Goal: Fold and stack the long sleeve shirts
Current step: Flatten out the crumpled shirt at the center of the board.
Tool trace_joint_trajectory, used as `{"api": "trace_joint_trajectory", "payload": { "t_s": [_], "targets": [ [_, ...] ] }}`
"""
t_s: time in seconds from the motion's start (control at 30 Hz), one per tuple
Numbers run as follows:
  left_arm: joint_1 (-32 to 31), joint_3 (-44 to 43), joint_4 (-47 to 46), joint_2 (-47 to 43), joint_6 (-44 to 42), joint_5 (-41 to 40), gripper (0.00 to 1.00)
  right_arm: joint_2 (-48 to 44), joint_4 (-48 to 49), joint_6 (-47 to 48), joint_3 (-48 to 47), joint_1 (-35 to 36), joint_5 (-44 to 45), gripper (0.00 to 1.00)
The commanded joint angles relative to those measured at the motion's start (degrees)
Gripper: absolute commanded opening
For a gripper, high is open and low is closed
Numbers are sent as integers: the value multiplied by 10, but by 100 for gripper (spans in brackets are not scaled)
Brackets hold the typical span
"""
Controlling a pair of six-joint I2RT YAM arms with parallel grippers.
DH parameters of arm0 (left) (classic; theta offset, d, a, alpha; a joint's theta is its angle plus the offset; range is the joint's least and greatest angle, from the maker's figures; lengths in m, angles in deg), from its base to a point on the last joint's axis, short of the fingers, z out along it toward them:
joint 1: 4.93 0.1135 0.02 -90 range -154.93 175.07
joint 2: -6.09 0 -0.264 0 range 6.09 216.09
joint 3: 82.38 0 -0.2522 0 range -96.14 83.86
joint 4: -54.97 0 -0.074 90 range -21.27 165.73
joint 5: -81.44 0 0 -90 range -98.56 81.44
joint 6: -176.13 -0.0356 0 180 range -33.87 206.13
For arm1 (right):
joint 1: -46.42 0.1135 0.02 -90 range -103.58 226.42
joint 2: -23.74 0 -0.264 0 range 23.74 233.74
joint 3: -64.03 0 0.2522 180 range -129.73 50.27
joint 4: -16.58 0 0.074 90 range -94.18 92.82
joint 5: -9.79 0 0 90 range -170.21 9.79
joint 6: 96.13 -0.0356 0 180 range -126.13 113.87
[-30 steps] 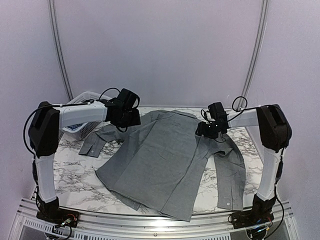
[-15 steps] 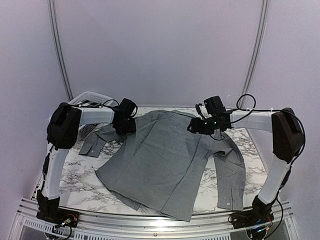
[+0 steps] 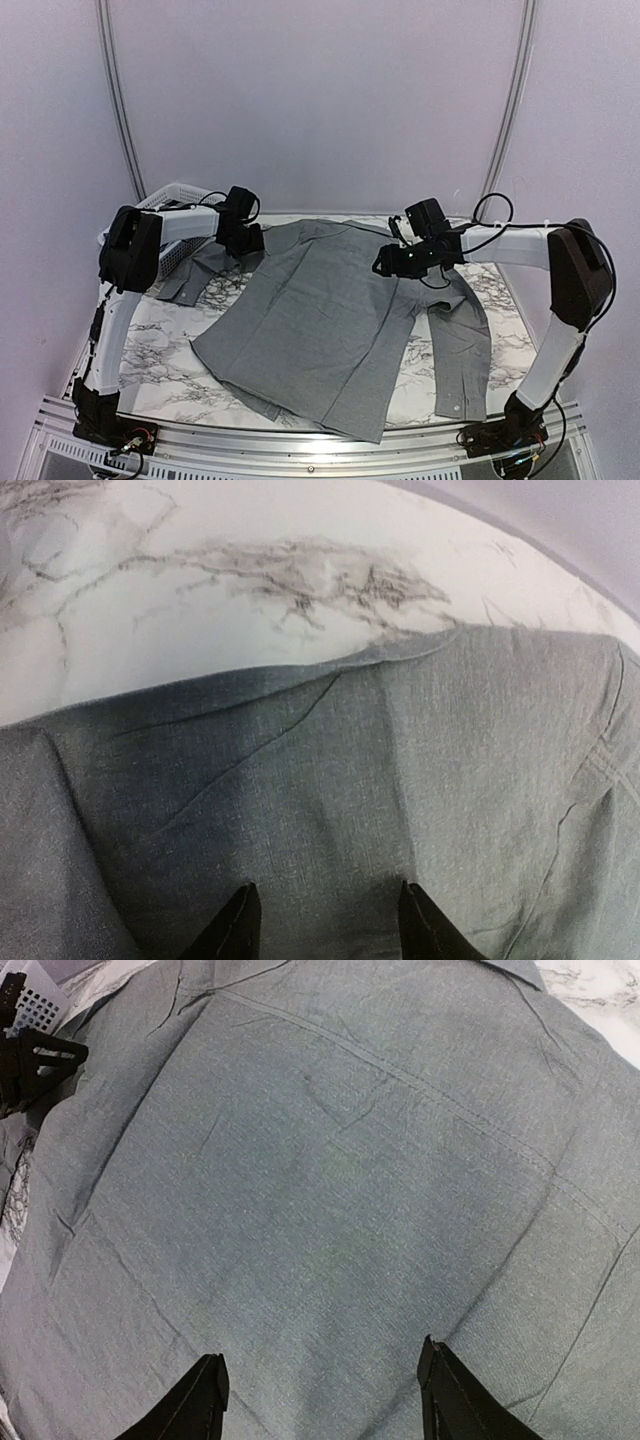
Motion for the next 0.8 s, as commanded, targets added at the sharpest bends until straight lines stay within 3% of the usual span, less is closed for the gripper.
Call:
{"api": "trace_joint_trajectory", "payload": {
  "t_s": [0.0,0.2,0.4,0.57,0.77],
  "targets": [
    [22,-60,47,58,-30,24,48,-18,-11,-3,-5,7,-1,61],
    [42,-184,75,113,-45,14,51,-15,-22,2,-7,8,11,62],
    [44,-253,71,126,-60,42,63,-14,-30,1,-13,6,37,62],
    [37,-259,50,92,-83,78,75,-35,-31,-14,-6,-22,50,62],
    [19,-243,30,39,-99,104,79,-98,-27,-42,46,-42,90,62]
  ]
}}
